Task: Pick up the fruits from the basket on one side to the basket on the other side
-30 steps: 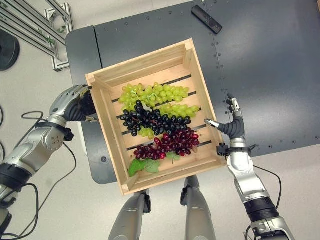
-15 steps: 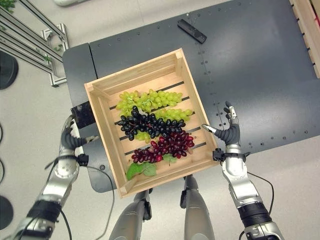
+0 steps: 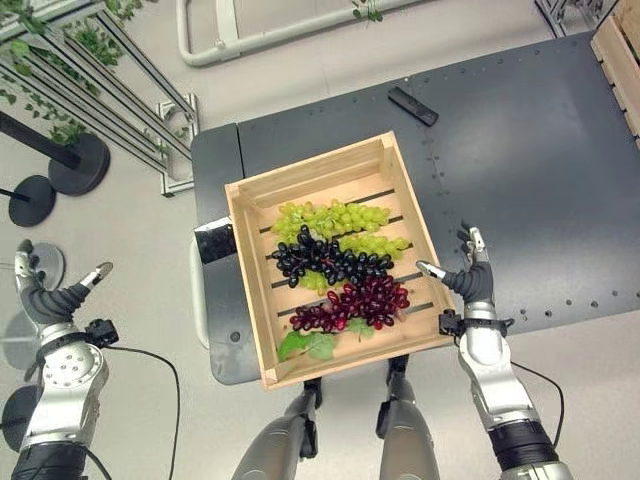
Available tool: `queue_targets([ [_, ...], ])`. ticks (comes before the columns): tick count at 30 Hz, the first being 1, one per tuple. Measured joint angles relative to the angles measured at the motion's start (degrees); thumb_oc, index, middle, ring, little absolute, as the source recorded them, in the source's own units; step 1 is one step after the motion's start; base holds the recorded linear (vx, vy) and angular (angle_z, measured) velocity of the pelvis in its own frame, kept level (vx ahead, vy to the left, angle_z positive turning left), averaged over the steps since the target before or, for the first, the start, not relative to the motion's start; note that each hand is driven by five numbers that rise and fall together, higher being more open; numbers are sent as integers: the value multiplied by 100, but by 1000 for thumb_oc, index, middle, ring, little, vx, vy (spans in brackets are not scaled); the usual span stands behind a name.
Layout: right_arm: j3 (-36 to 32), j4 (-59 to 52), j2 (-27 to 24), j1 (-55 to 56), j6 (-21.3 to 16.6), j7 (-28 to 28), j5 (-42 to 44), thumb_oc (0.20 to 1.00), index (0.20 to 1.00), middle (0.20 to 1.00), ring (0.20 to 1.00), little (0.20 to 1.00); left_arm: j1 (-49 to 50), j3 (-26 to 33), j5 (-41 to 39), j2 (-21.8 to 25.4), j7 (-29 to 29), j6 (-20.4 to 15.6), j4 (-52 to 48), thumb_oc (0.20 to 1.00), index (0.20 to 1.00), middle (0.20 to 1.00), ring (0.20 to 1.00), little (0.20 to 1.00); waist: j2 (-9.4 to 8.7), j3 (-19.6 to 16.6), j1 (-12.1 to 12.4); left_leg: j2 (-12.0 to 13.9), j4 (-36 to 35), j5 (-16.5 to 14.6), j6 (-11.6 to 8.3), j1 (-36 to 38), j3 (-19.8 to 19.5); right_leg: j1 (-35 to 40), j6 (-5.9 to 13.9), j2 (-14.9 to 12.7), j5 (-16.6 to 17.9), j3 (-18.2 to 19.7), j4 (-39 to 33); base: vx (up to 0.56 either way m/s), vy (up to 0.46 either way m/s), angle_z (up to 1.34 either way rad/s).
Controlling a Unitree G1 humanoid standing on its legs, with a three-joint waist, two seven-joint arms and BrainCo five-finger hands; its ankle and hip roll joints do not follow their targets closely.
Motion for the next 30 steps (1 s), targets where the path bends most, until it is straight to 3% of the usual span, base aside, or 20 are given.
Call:
queue_targets([
  [2,-90,1,-17,96,2,11,4,1000,1000,1000,1000,1000,27,81,228,17,29,-6,-170,1000,1000,1000,1000,1000,41,-25,8,6,0,0,0,-3,-6,2,0,7,-1,-6,-2,0,0,0],
  [4,-223,-17,-21,235,-1,34,19,1000,1000,1000,1000,1000,128,93,539,384,-114,2,-504,1000,1000,1000,1000,1000,57,-35,-10,17,1,-3,-7,-22,-6,-10,-3,20,0,-9,-8,0,0,0],
  [5,-364,-19,-20,314,-8,64,70,1000,1000,1000,1000,1000,132,51,784,845,-364,-26,-820,1000,1000,1000,1000,1000,60,-37,10,24,15,-3,-8,-40,-13,-14,-5,27,0,-22,-7,0,0,0],
  [8,-419,-18,-21,391,-15,82,73,1000,1000,1000,1000,1000,-27,-24,1011,1310,-595,-135,-1142,1000,1000,1000,1000,1000,80,-49,-18,18,20,-9,-10,-40,-22,-16,-5,16,0,-18,-1,0,0,0],
  [11,-419,2,-59,493,-26,92,73,1000,1000,1000,1000,1000,-763,-833,1208,2052,-1040,-315,-1435,1000,1000,1000,1000,1000,106,-66,-31,11,17,-14,-17,-60,-17,-50,-6,12,-2,-19,20,0,0,0],
  [14,-421,5,-61,434,-40,62,81,1000,1000,1000,1000,1000,-1529,-1876,1455,2363,-1420,-448,-1437,1000,1000,1000,1000,1000,138,-87,-121,-1,6,-6,-10,-48,22,-66,-2,11,-2,12,20,3,0,-4],
  [19,-415,21,-85,332,-71,-27,233,1000,1000,1000,1000,1000,-2329,-3008,1459,2369,-1874,-502,-919,1000,1000,1000,1000,1000,170,-110,-372,14,-29,-7,-10,-30,73,-78,-28,34,19,41,0,10,-7,-5],
  [23,-411,88,-98,350,-74,-33,274,1000,1000,1000,1000,1000,-2550,-3345,1482,2370,-2059,-494,-676,1000,1000,1000,1000,1000,170,-110,-485,44,-38,-15,-22,-26,176,-118,-34,76,24,99,-4,8,-21,-10],
  [30,-334,94,-104,327,-146,-87,351,1000,1000,1000,1000,1000,-3262,-4512,1934,2361,-2316,-418,-39,1000,1000,1000,1000,1000,173,-113,-590,38,-70,-17,-23,-83,235,-251,-19,91,24,213,-4,-19,-10,-8],
])
